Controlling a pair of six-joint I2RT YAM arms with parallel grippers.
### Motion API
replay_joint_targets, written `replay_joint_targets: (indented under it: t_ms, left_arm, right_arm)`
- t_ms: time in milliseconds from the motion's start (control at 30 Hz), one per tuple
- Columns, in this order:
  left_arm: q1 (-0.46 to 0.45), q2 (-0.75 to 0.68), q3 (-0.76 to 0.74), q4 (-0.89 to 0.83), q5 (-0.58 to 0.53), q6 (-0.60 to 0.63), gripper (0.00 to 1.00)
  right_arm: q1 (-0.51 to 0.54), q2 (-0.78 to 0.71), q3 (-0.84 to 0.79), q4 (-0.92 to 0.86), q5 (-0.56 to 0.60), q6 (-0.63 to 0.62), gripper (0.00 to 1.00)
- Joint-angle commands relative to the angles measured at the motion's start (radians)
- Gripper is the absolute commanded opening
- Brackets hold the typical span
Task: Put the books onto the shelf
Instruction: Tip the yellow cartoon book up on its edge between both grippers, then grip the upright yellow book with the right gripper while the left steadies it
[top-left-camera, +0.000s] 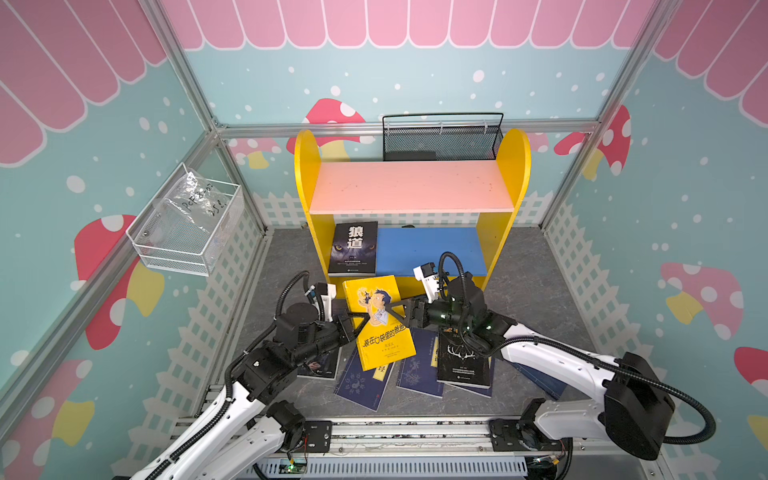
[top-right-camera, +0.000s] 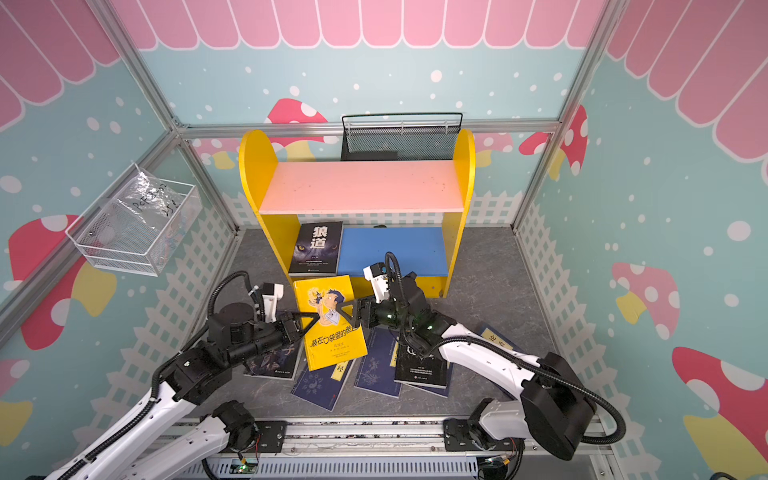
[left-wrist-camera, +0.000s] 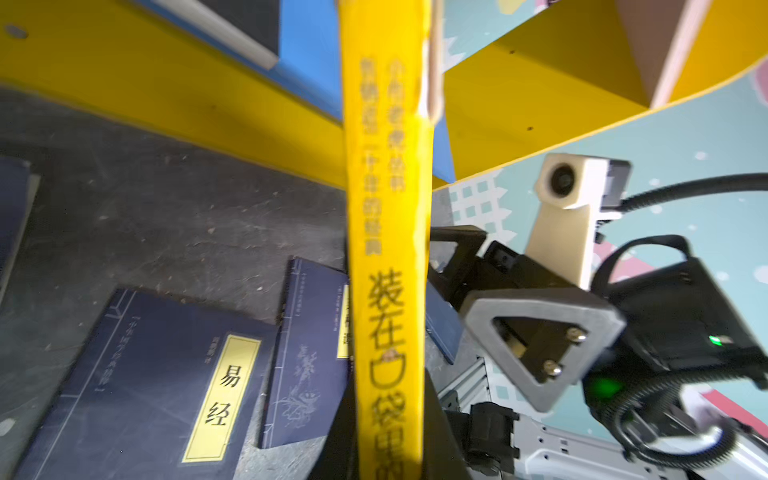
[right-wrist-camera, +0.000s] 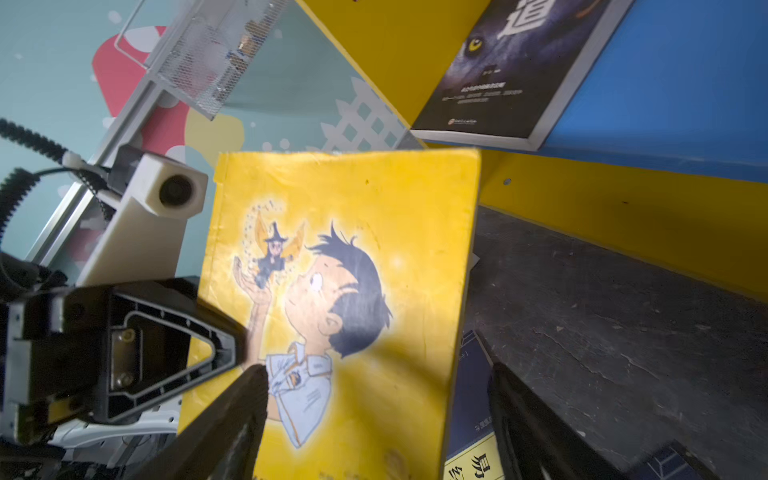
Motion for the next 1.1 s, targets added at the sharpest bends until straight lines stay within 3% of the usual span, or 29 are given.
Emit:
replay_joint_targets:
  t_ms: [0, 200, 467, 867, 1067]
  left_arm:
    - [0.006, -0.003, 0.099, -0.054, 0.121, 0.108, 0.00]
    - [0.007, 0.023, 0.199, -0.003, 0.260, 0.222, 0.00]
    - [0.025, 0.034, 0.206, 0.179, 0.430, 0.220, 0.00]
    - [0.071, 0.086, 0.221, 0.254, 0.518, 0.198, 0.00]
    - [0.087, 0.108, 0.213, 0.284, 0.544, 0.191, 0.00]
  right_arm:
    - [-0.003, -0.035, -0.054, 0.007, -0.135, -0.057, 0.84]
    - [0.001, -0.095, -0.136, 0.122, -0.239, -0.015, 0.84]
    - [0.002, -0.155, -0.328, 0.626, -0.419, 0.163, 0.84]
    - [0.002, -0.126, -0.474, 1.011, -0.427, 0.354, 0.74]
    - [0.002, -0.084, -0.478, 1.105, -0.430, 0.404, 0.61]
